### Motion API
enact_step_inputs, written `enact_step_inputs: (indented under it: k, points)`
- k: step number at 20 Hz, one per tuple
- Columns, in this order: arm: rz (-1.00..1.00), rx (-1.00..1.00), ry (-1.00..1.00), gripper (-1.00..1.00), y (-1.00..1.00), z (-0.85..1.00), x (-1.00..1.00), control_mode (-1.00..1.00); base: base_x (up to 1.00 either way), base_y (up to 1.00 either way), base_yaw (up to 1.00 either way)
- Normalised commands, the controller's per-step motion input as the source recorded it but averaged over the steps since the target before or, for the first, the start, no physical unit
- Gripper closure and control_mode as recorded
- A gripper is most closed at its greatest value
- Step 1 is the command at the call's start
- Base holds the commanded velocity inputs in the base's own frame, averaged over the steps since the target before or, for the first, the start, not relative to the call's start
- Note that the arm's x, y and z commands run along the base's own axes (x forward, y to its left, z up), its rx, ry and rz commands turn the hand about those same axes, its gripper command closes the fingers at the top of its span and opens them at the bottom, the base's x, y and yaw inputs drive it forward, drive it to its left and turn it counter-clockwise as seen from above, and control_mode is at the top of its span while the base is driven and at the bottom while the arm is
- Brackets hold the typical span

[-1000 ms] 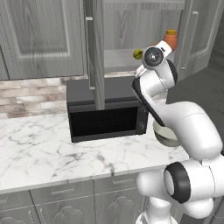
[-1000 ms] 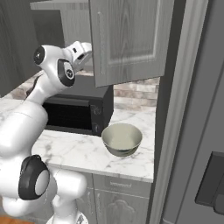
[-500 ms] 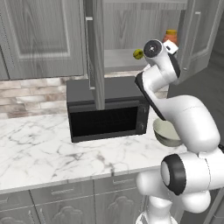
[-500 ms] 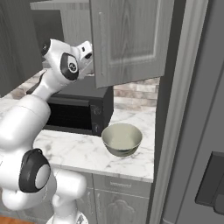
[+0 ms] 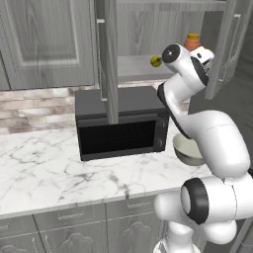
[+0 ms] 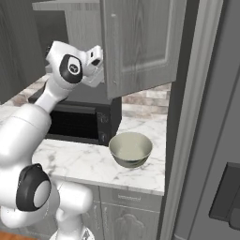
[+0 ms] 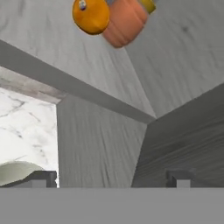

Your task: Open the cabinet. Pick the pear and orange from the cabinet and place them into the bowl. Then close the cabinet.

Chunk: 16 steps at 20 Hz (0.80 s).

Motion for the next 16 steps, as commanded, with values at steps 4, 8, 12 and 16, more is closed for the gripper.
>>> enact_step_inputs:
  k: [4, 8, 12, 16]
  points:
    - [-0.16, 0.0, 0.0, -1.0, -0.71, 0.06, -0.52, -1.0, 0.0, 0.0, 0.0]
    - [-0.11, 0.0, -0.01, -1.0, -0.81, 0.02, -0.69, -1.0, 0.0, 0.0, 0.0]
    - [-0.03, 0.0, -0.03, -1.0, -0.37, 0.0, -0.28, -1.0, 0.0, 0.0, 0.0]
    - [0.02, 0.0, -0.01, -1.0, -0.1, 0.0, 0.0, -1.0, 0.0, 0.0, 0.0]
